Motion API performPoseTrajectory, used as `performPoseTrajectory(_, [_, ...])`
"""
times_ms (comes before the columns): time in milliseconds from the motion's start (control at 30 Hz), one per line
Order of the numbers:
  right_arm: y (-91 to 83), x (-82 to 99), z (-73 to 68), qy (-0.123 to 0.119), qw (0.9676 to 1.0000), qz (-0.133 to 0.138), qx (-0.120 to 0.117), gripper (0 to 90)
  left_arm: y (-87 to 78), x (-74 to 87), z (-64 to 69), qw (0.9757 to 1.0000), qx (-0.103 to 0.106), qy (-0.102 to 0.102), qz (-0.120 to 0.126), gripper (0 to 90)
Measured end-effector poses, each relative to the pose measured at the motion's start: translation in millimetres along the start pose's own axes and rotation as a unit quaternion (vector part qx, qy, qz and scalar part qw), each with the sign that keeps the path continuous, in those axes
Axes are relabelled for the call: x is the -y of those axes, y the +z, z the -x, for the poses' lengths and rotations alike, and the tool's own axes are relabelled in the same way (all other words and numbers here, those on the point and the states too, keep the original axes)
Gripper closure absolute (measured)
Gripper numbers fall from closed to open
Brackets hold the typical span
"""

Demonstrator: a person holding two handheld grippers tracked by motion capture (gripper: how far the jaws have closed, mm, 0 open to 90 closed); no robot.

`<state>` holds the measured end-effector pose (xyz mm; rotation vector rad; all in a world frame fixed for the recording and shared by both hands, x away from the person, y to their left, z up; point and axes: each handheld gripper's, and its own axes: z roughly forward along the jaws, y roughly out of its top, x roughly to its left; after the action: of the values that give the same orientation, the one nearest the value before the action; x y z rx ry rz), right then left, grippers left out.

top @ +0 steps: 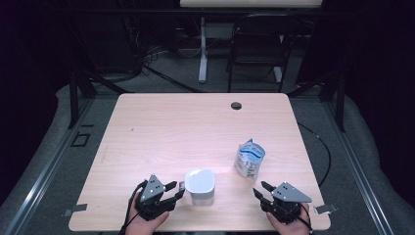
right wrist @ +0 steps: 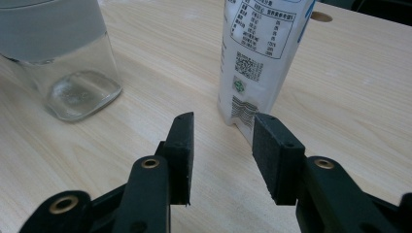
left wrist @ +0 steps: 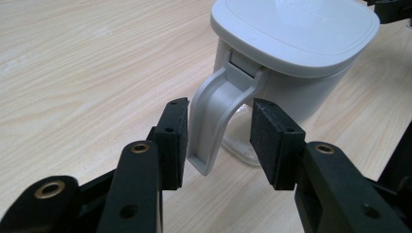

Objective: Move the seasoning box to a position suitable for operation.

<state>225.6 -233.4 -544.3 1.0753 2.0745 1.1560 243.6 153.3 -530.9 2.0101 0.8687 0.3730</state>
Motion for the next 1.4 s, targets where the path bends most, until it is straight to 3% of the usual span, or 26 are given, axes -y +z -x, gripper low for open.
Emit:
performPoseTrajectory(200, [0.8,-0.9,0.2,0.004,1.0,-0.003,0.0,60.3,-9.5,-5.5,-6.3,0.9998,0.017,-0.006,0.006,58.4])
performPoseTrajectory(600, [1.2,-0.4,-1.0,0.007,1.0,-0.001,-0.002,59.7,-22.6,-10.6,-18.2,0.9989,0.001,-0.033,0.033,57.7])
performPoseTrajectory(767, [1.9,-0.4,-1.2,0.007,1.0,-0.002,-0.001,59.6,-24.9,-12.6,-20.7,0.9981,0.009,-0.044,0.042,57.7])
performPoseTrajectory(1033, [1.1,-4.7,-3.6,-0.002,0.9999,0.01,-0.009,58.4,-24.0,-18.6,-22.8,0.9981,0.009,-0.042,0.044,56.3])
performPoseTrajectory(1233, [0.7,-10.9,-7.6,0.002,0.9996,0.008,-0.026,59.3,-25.5,-28.0,-20.6,0.9985,0.005,-0.025,0.05,53.4])
performPoseTrajectory(1400, [1.5,-18.4,-13.0,-0.007,0.9994,0.018,-0.03,60.0,-24.5,-34.0,-18.0,0.9983,0.008,-0.021,0.054,60.7])
